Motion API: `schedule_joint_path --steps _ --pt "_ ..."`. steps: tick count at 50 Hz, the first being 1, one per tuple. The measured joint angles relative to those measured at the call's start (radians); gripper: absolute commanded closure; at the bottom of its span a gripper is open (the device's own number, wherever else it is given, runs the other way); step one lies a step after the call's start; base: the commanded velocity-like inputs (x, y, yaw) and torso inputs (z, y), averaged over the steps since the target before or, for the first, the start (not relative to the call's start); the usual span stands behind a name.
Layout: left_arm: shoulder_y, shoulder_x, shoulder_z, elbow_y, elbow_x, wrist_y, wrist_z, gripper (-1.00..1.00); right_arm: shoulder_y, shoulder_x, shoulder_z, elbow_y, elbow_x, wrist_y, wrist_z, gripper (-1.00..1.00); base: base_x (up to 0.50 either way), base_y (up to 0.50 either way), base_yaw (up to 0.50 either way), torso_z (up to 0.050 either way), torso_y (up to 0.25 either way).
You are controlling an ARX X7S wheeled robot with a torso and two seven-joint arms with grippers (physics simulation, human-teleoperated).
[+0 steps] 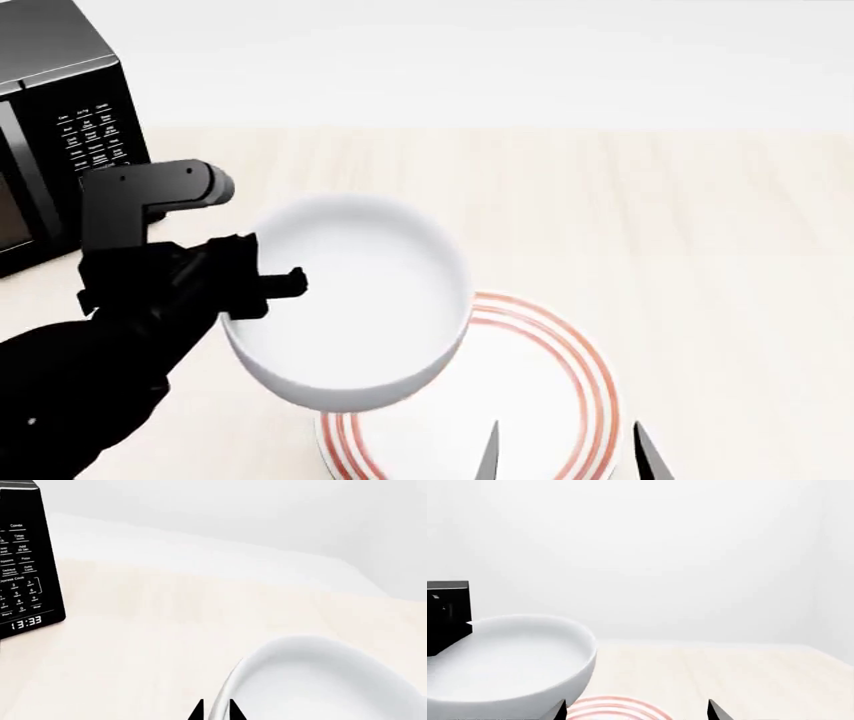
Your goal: Pick up the white bowl and put it on the plate.
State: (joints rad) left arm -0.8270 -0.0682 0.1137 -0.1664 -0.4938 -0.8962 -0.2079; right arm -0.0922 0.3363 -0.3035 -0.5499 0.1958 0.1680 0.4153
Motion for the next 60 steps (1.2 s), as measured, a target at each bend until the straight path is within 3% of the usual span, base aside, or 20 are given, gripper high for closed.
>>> schedule_joint_path --steps 16,60 --pt "-0.036 0.045 0.095 -0.133 -0.038 0.107 -0.016 1.0 0.001 0.003 -0.001 0.023 0.008 -0.012 -0.001 -1.0 0.0 0.0 0.0 0.0 0.001" --pt "-0.132 0.06 0.507 -0.498 -0.39 0.509 -0.104 1.0 0.0 0.012 -0.016 0.055 0.016 -0.035 0.001 -1.0 0.0 0.0 0.0 0.0 0.0"
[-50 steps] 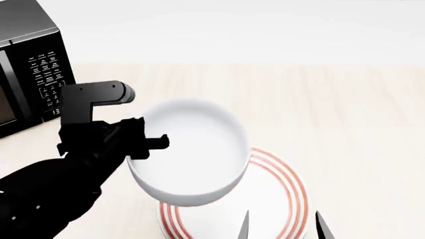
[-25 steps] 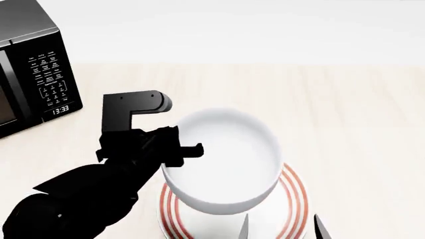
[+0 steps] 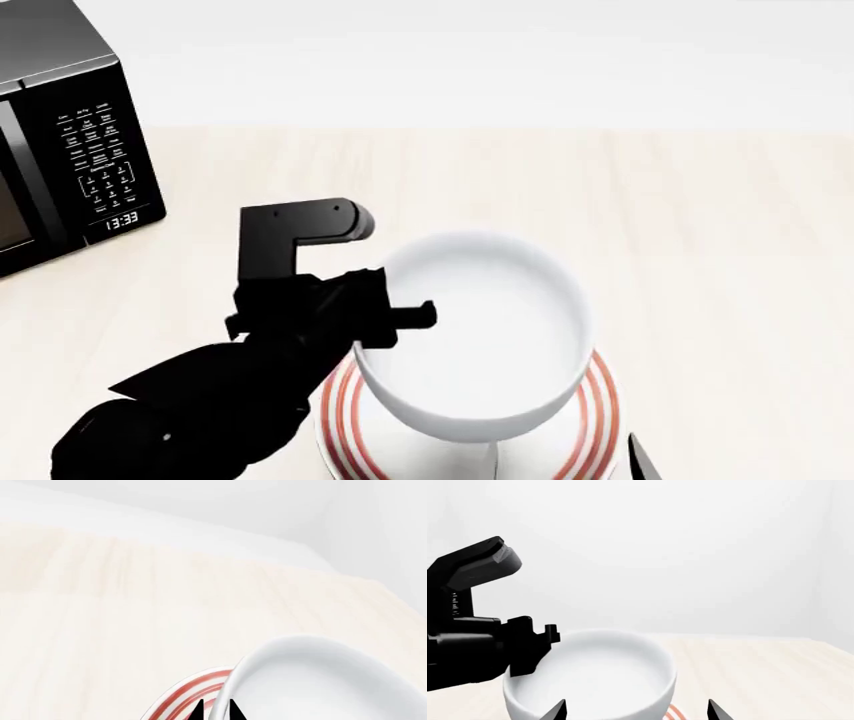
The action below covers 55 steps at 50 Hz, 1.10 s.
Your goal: Pick up the white bowl and put it on the plate.
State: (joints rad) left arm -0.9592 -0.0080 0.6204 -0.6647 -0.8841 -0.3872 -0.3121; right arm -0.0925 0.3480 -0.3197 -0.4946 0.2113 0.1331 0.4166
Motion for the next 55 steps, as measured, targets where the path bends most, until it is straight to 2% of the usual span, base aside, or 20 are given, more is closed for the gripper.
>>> schedule_joint_path --steps 18,48,49,55 --pt "-0.029 -0.002 0.142 -0.124 -0.109 0.116 0.01 1.0 0.0 0.004 -0.005 0.005 0.002 -0.004 0.003 -1.0 0.0 0.0 0.0 0.0 0.001" --pt "-0.057 0.0 0.299 -0.209 -0.232 0.179 0.016 1.0 0.002 0.01 -0.015 0.006 0.004 -0.007 0.01 -1.0 0.0 0.0 0.0 0.0 0.001" --pt "-0.058 0.0 0.306 -0.214 -0.237 0.181 0.016 -1.0 0.002 0.01 -0.015 0.006 0.004 -0.007 0.01 -1.0 0.0 0.0 0.0 0.0 0.0" --pt "-0.07 0.003 0.344 -0.237 -0.27 0.205 0.022 -1.0 0.003 0.012 -0.017 0.007 0.005 -0.007 0.011 -1.0 0.0 0.0 0.0 0.0 0.0"
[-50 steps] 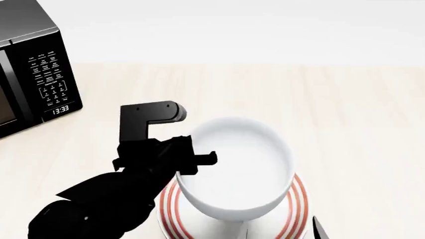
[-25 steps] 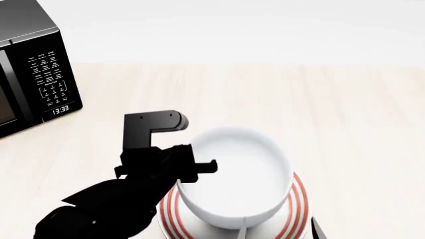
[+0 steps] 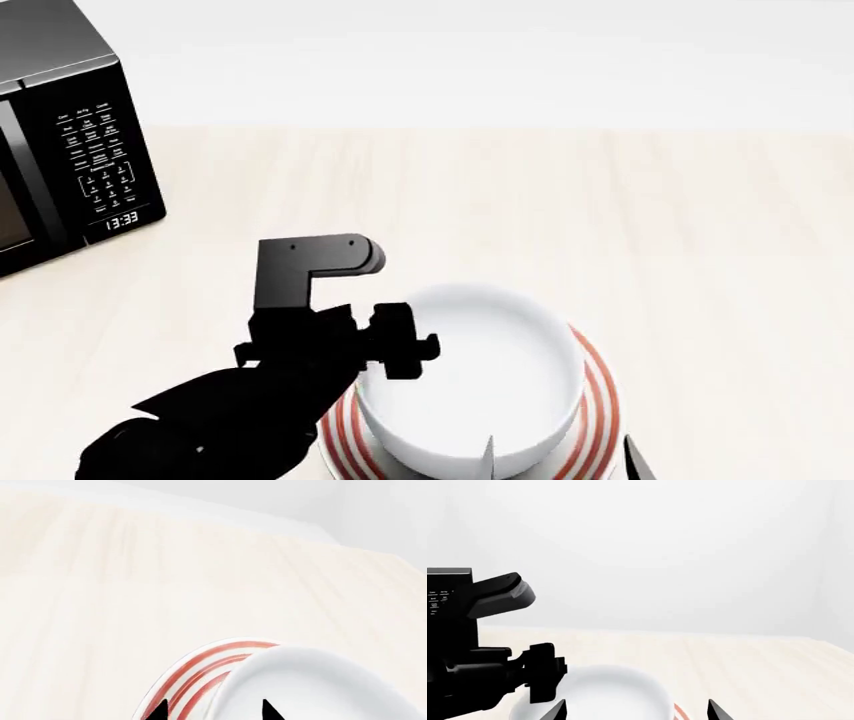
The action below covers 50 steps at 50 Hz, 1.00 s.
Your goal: Pick up the white bowl and put it on the plate.
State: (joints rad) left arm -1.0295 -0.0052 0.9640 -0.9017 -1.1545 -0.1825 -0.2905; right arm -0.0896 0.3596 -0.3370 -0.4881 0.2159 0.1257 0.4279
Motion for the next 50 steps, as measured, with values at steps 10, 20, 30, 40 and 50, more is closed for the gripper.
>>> schedule_joint_path --steps 10,20,30,40,50 --pt "-0.017 -0.004 0.076 -0.023 -0.07 0.041 0.005 -1.0 0.0 0.003 -0.002 -0.002 0.002 0.0 0.003 -1.0 0.0 0.0 0.0 0.0 0.0" --pt "-0.01 -0.101 0.136 0.167 -0.056 0.091 -0.093 -1.0 -0.001 0.009 0.004 -0.013 0.007 0.004 0.009 -1.0 0.0 0.0 0.0 0.0 0.0" --pt "0.03 -0.233 0.159 0.39 -0.018 0.149 -0.18 -1.0 -0.001 0.02 0.02 -0.045 0.019 0.017 0.019 -1.0 0.0 0.0 0.0 0.0 0.0" --pt "0.075 -0.374 0.199 0.644 0.116 0.216 -0.294 -1.0 -0.007 0.046 0.041 -0.148 0.035 0.062 0.042 -1.0 0.0 0.0 0.0 0.0 0.0" --pt "0.117 -0.499 0.22 0.862 0.258 0.269 -0.43 -1.0 -0.008 0.071 0.06 -0.262 0.046 0.114 0.067 -1.0 0.0 0.0 0.0 0.0 0.0"
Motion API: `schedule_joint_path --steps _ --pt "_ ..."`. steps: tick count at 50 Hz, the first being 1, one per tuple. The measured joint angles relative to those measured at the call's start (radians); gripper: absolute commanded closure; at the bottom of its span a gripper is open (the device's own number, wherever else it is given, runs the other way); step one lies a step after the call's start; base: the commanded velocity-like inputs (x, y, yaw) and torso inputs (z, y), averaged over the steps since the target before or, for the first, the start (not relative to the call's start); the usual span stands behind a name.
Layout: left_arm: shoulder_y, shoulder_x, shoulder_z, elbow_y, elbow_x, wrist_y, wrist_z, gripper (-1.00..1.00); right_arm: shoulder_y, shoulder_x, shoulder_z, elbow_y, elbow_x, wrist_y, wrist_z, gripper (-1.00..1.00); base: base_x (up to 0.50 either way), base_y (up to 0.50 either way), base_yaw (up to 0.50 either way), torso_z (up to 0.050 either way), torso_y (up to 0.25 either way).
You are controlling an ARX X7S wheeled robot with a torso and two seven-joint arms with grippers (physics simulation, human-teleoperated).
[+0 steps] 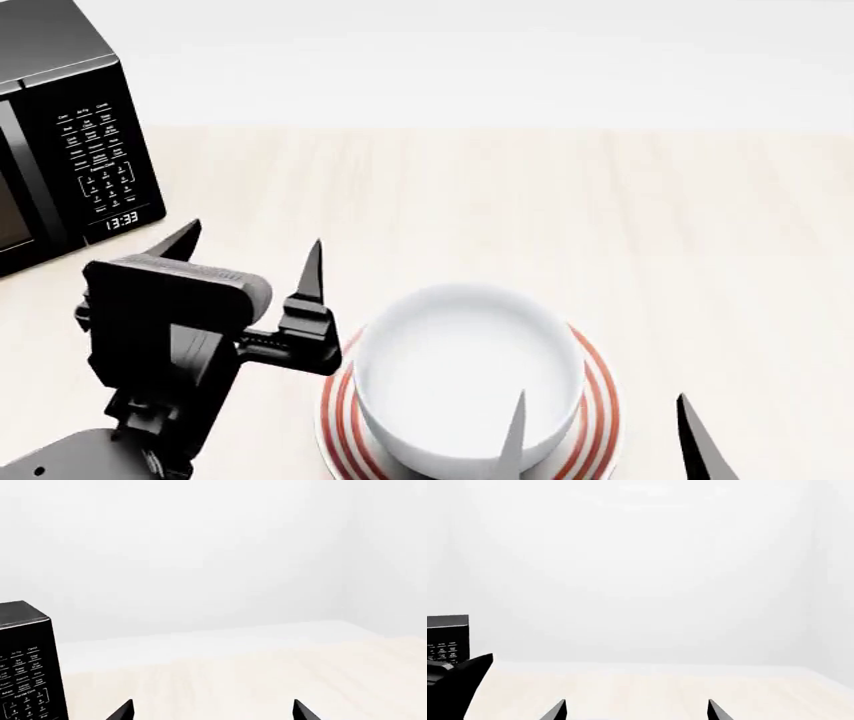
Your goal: Pick up the white bowl and put it on the plate.
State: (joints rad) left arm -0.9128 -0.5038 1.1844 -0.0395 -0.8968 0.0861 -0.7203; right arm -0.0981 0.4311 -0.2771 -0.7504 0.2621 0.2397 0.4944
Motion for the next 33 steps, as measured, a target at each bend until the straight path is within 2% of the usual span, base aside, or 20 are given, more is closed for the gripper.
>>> schedule_joint_path --steps 25,33 --pt "0.125 -0.256 0.01 0.423 0.213 0.068 -0.26 -1.0 0.015 0.052 0.0 -0.235 0.004 0.109 0.061 -1.0 0.0 0.0 0.0 0.0 0.0" --pt "0.163 -0.321 0.007 0.529 0.24 0.089 -0.314 -1.0 0.067 0.158 -0.086 -0.269 0.038 0.08 0.184 -1.0 0.0 0.0 0.0 0.0 0.0"
